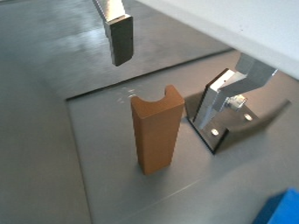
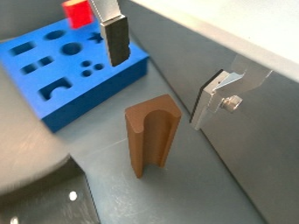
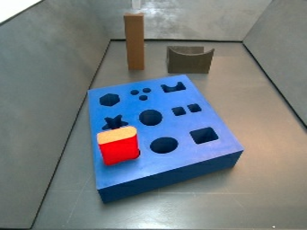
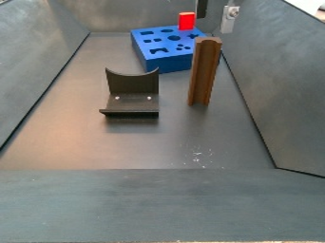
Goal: Pick up the arch object. Move up. Place the arch object on the fixture. Regrasp the arch object. Rotate the arch object. Move to above the board. Insert the arch object.
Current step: Rotate the arch object.
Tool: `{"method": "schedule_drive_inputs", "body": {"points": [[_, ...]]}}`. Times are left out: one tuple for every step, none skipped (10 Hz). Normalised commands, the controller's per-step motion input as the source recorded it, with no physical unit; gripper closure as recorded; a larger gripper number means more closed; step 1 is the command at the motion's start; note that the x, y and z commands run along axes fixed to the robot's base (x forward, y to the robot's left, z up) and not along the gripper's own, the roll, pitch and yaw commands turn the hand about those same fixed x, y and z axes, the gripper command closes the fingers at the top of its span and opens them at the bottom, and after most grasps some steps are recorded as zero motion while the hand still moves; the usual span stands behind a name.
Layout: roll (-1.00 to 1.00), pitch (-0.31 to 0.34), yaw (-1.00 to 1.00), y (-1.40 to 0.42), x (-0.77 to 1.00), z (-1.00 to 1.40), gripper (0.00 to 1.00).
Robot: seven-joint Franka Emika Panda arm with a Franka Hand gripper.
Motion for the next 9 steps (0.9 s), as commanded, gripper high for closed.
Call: {"method": "schedule_drive_inputs", "body": {"points": [[-0.03,0.010,1.00,0.00,0.04,-0.02,0.00],[-0.03,0.011,1.00,0.00,0.04,-0.02,0.00],[-0.03,0.011,1.00,0.00,0.04,-0.02,0.00],[-0.03,0.012,1.00,0.00,0.04,-0.02,0.00],[-0.04,0.013,1.00,0.00,0.04,-0.02,0.00],[-0.04,0.014,1.00,0.00,0.04,-0.02,0.00],[-0.04,0.015,1.00,0.00,0.04,-0.02,0.00],[-0.05,0.017,1.00,0.00,0.04,-0.02,0.00],[-0.05,0.019,1.00,0.00,0.04,-0.02,0.00]]}}
